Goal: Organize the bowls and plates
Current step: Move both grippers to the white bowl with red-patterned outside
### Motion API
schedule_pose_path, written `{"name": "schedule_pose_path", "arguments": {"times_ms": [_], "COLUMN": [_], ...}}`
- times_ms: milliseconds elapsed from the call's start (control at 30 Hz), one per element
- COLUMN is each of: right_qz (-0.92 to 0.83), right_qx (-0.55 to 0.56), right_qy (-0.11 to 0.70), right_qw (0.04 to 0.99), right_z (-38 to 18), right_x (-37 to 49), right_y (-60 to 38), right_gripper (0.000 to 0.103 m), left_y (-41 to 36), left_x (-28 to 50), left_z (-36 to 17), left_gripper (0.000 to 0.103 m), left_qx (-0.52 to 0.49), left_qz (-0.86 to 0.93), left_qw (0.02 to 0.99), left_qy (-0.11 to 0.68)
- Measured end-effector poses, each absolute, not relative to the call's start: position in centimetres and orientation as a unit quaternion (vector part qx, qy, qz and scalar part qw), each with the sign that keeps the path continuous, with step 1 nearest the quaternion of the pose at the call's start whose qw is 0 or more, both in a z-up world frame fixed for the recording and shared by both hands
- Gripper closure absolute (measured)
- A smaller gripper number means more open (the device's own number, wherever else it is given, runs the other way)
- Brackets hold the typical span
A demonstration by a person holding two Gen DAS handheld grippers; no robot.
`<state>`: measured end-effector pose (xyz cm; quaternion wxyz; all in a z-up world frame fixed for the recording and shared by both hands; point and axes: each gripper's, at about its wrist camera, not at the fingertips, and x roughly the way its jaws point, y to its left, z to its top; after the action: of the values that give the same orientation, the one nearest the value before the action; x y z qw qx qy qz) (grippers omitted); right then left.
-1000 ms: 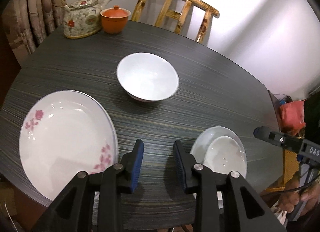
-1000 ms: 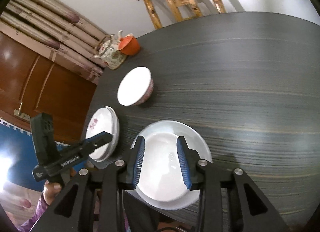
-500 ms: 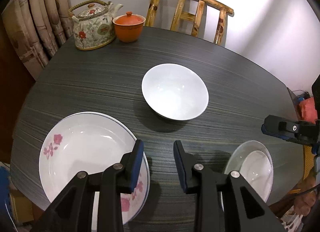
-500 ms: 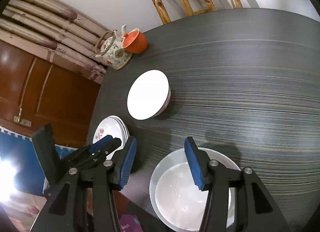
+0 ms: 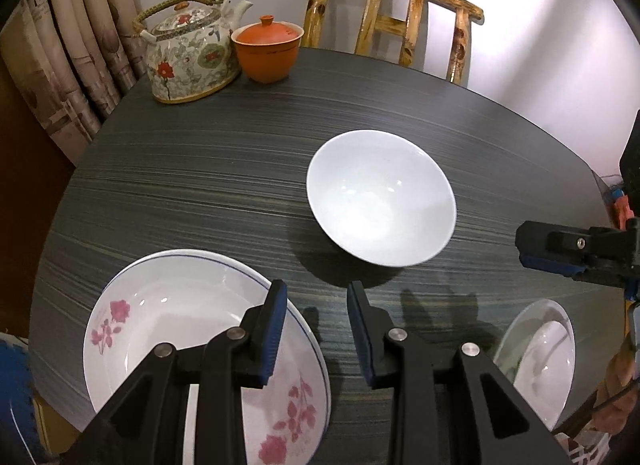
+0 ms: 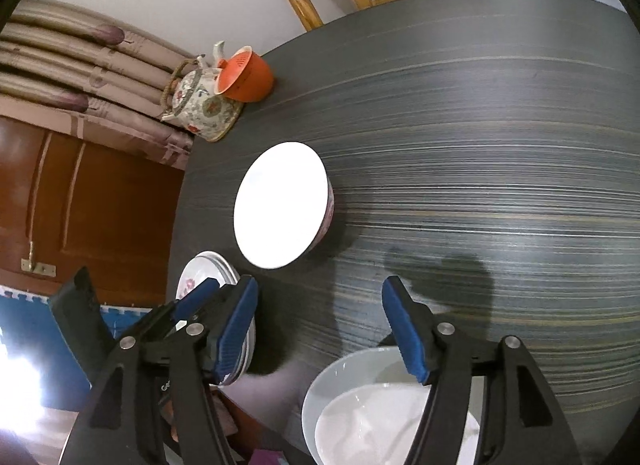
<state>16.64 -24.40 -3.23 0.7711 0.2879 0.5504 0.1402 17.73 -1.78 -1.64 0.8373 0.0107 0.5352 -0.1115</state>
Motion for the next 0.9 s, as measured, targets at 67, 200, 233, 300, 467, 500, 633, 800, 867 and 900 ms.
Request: {"name": "schedule_pose_path", "arguments": {"times_ms": [67, 200, 233, 300, 467, 500, 633, 800, 867, 900], "right_qz": [0.138, 0.136, 0.136, 0.136, 0.129, 0.127, 0.127, 0.122, 0.124, 0.123], "right_qx": [0.286, 0.284, 0.285, 0.285, 0.281, 0.280, 0.281, 0.274, 0.276, 0.274], "right_qy": [0.553, 0.558, 0.560, 0.563, 0.571, 0.573, 0.573, 0.576, 0.574, 0.574], "right_qw": [0.770, 0.768, 0.766, 0.764, 0.761, 0.760, 0.759, 0.761, 0.761, 0.762], "right_z": [-3.5, -4.0, -4.2, -4.5, -5.2, -5.3, -5.6, -5.8, -5.8, -5.8], "right_x": [17.2, 18.0, 18.3, 18.7, 19.7, 19.9, 20.5, 20.9, 21.0, 21.1], "right_y": [-24.3, -23.9, -23.8, -23.7, -23.6, -23.6, -23.6, -23.6, -23.7, -23.8], "right_gripper": [0.041, 0.041, 0.041, 0.040, 0.039, 0.036, 0.034, 0.034, 0.034, 0.034], "left_y": [-1.6, -1.4, -1.4, -1.5, -1.0, -0.8, -0.2, 0.0, 0.1, 0.1], "left_x": [18.2, 19.0, 19.2, 19.5, 20.5, 20.8, 21.6, 22.3, 22.7, 22.8], "left_z": [-1.8, -2.2, -2.2, -2.4, -2.8, -2.8, -3.1, -3.1, -3.2, -3.2], "left_gripper": [0.071, 0.071, 0.071, 0.071, 0.071, 0.071, 0.071, 0.071, 0.071, 0.071], "left_qx": [0.010, 0.011, 0.013, 0.017, -0.002, -0.009, -0.034, -0.037, -0.040, -0.043], "left_qz": [-0.107, -0.104, -0.103, -0.101, -0.102, -0.103, -0.108, -0.101, -0.098, -0.097], "left_qw": [0.838, 0.837, 0.838, 0.837, 0.830, 0.828, 0.822, 0.822, 0.823, 0.822], "left_qy": [0.536, 0.537, 0.536, 0.537, 0.549, 0.551, 0.558, 0.559, 0.559, 0.560]}}
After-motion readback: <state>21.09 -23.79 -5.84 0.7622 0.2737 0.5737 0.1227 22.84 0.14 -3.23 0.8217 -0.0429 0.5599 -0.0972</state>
